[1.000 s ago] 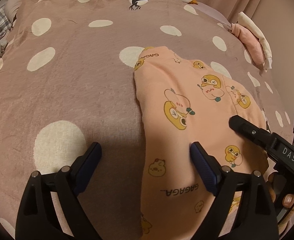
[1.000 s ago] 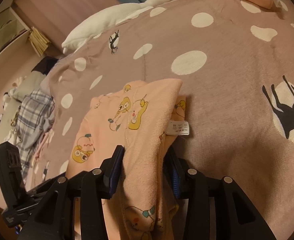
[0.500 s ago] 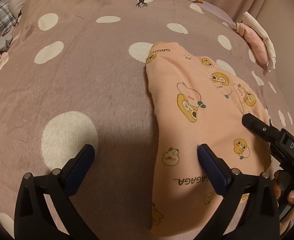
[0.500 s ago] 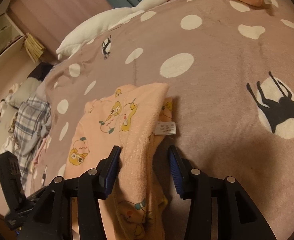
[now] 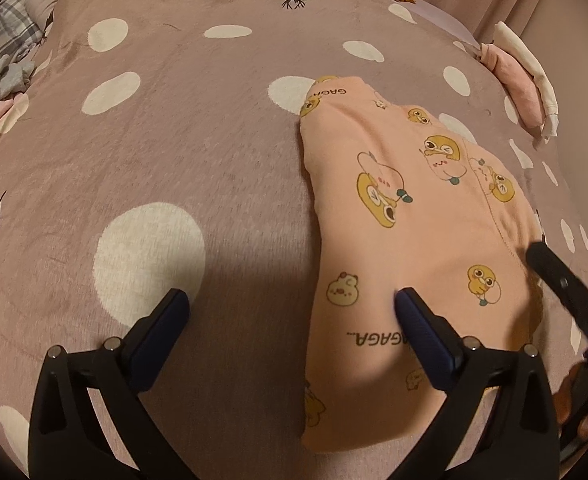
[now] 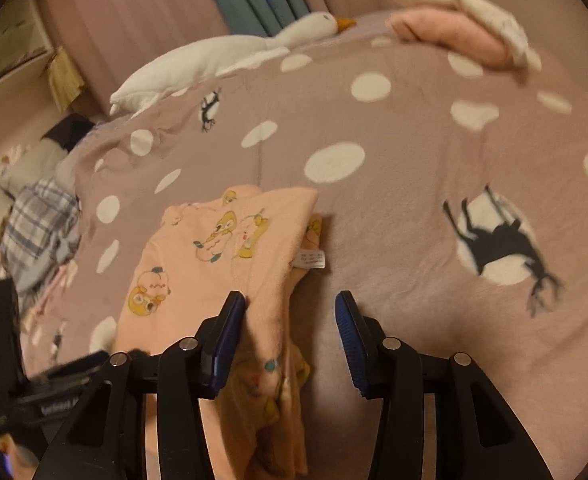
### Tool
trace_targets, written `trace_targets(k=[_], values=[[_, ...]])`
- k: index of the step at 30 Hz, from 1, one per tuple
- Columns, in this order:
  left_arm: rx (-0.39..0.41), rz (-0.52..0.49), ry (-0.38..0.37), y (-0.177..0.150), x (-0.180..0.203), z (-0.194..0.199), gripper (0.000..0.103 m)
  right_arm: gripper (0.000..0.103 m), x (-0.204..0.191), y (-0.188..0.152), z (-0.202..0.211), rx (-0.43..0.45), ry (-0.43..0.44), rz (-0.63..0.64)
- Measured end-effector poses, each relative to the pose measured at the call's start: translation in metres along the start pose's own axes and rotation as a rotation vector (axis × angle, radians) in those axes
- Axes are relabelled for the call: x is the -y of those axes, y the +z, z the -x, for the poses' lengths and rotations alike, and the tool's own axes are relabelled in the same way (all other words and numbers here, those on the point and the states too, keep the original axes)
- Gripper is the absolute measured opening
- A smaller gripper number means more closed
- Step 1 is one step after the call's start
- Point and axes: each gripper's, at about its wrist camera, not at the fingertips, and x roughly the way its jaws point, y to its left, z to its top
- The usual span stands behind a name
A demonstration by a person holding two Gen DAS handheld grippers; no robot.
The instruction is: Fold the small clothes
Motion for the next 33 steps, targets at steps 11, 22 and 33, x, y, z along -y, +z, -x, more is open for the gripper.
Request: trace_targets(k=[11, 22, 33], values=[[-0.030, -0.007, -0.013, -0.010, 0.001, 0.006, 0.103, 0.047, -0.003, -0.025, -0.002, -0.079, 0.003, 0.097], [0.004, -0.012, -0.021, -0.034, -0.001, 0.037, 0.103, 0.050, 0.008, -0.034, 0.024, -0.055, -0.097, 0.037], [0.172, -0.049, 0.043, -0.062, 0.015, 0.111, 0.103, 0.076, -0.027, -0.042, 0.077, -0.004, -0.058, 0.139]])
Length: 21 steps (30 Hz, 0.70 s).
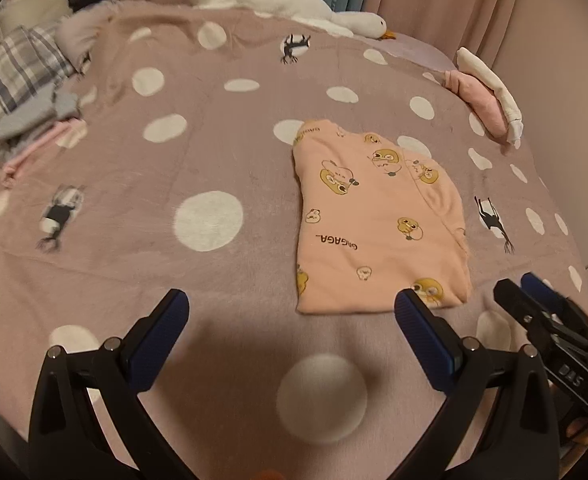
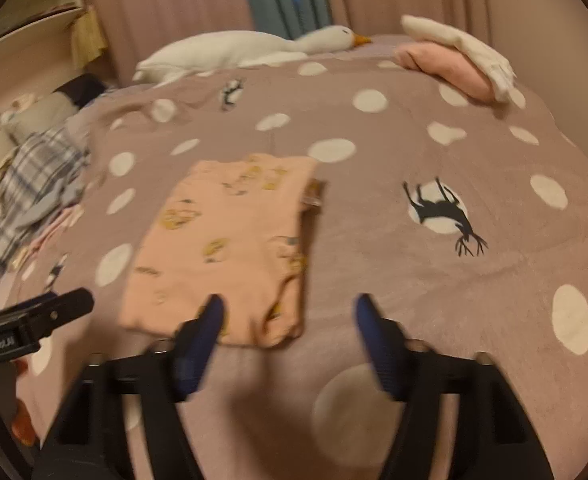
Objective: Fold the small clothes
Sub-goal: 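Open both grippers and withdraw them from the folded shirt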
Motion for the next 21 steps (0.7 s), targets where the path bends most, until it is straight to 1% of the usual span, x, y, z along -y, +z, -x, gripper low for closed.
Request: trace_targets(k=[1, 3, 5, 7, 11, 12, 15, 17, 21], values=[[0.013, -0.010, 0.016, -0.002, 0.001, 0.008, 0.103, 0.077, -0.004, 0.000, 0.005, 0.005, 0.007, 0.014], [0.027, -0.026, 0.043, -0.005, 0.003, 0.020, 0.103, 0.083, -0.012, 0.001, 0.018, 0.017, 0.016, 0.045], [0.033, -0.035, 0.050, -0.008, 0.002, 0.030, 0.103, 0.095, -0.018, 0.001, 0.027, 0.032, 0.019, 0.059], [0.034, -0.035, 0.051, -0.010, 0.000, 0.041, 0.103, 0.100, -0.025, 0.002, 0.040, 0.051, 0.034, 0.079], [0.060, -0.045, 0.102, -0.014, 0.000, 0.051, 0.103, 0.102, -0.036, 0.003, 0.057, 0.106, 0.014, 0.101], [0.051, -0.045, 0.118, -0.015, 0.000, 0.049, 0.103, 0.102, -0.039, 0.003, 0.057, 0.112, 0.010, 0.110], [0.031, -0.043, 0.121, -0.017, -0.001, 0.045, 0.103, 0.102, -0.041, 0.002, 0.041, 0.070, -0.026, 0.106], [0.039, -0.051, 0.138, -0.019, 0.001, 0.047, 0.103, 0.102, -0.040, -0.001, 0.036, 0.057, -0.006, 0.095], [0.048, -0.058, 0.154, -0.020, 0.003, 0.050, 0.103, 0.102, -0.042, -0.003, 0.036, 0.055, -0.005, 0.086]])
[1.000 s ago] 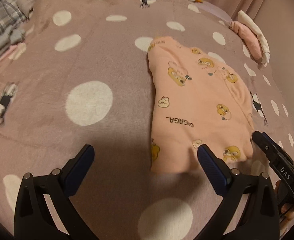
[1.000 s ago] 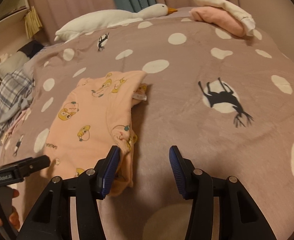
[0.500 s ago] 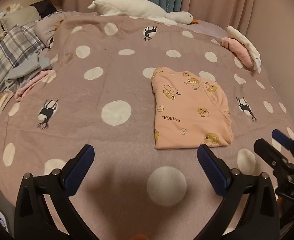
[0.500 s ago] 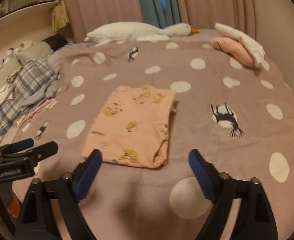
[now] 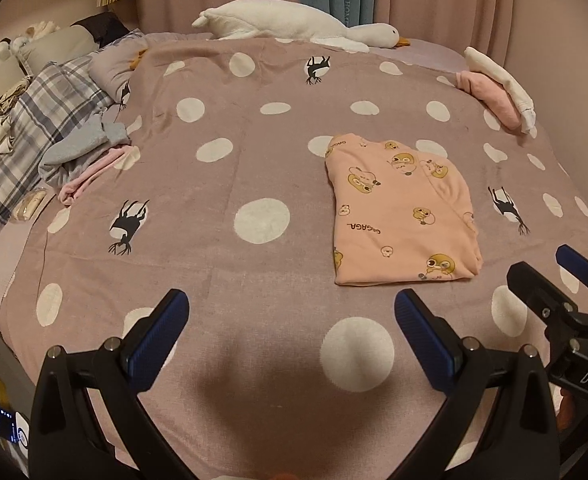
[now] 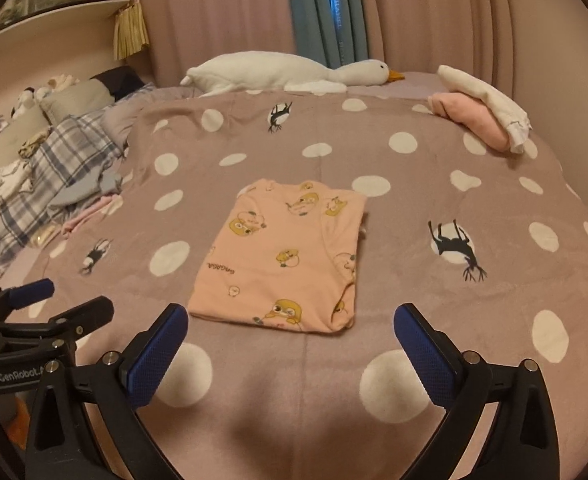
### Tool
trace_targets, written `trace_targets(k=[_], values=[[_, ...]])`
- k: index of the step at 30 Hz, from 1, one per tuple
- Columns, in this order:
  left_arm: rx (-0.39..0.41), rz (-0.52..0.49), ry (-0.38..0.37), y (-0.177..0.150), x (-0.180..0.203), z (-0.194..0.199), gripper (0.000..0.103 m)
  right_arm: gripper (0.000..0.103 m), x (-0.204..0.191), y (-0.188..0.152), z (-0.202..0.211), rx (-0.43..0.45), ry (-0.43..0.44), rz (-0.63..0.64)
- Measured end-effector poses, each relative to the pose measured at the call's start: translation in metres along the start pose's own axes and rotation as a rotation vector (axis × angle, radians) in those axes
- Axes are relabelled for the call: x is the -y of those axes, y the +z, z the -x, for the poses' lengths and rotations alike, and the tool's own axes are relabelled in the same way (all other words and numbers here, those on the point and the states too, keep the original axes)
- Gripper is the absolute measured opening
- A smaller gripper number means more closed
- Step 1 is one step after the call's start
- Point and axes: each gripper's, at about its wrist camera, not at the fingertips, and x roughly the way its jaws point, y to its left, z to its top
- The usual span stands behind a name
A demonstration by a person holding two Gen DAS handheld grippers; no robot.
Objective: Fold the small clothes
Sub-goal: 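Open both grippers and withdraw them from the folded shirt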
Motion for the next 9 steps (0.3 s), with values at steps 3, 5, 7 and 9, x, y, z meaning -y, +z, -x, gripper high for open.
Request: trace_targets(k=[3, 5, 7, 9], values=[[0.005, -0.002, 0.010, 0.0000, 0.0014, 0.0010, 0.103, 0.102, 0.0002, 0.0008, 0.0028, 0.006, -0.001, -0.007], [0.007, -0.005, 0.007, -0.0004, 0.0028, 0.0015, 0.103, 0.102, 0.0005, 0.0002, 0.0039, 0.005, -0.003, -0.008], [0.006, -0.008, 0.007, -0.0010, 0.0043, 0.0021, 0.103, 0.102, 0.0008, 0.0007, 0.0038, 0.002, 0.000, -0.008], [0.008, -0.009, 0.008, -0.0015, 0.0047, 0.0028, 0.103, 0.102, 0.0016, 0.0003, 0.0043, -0.002, 0.004, -0.010]])
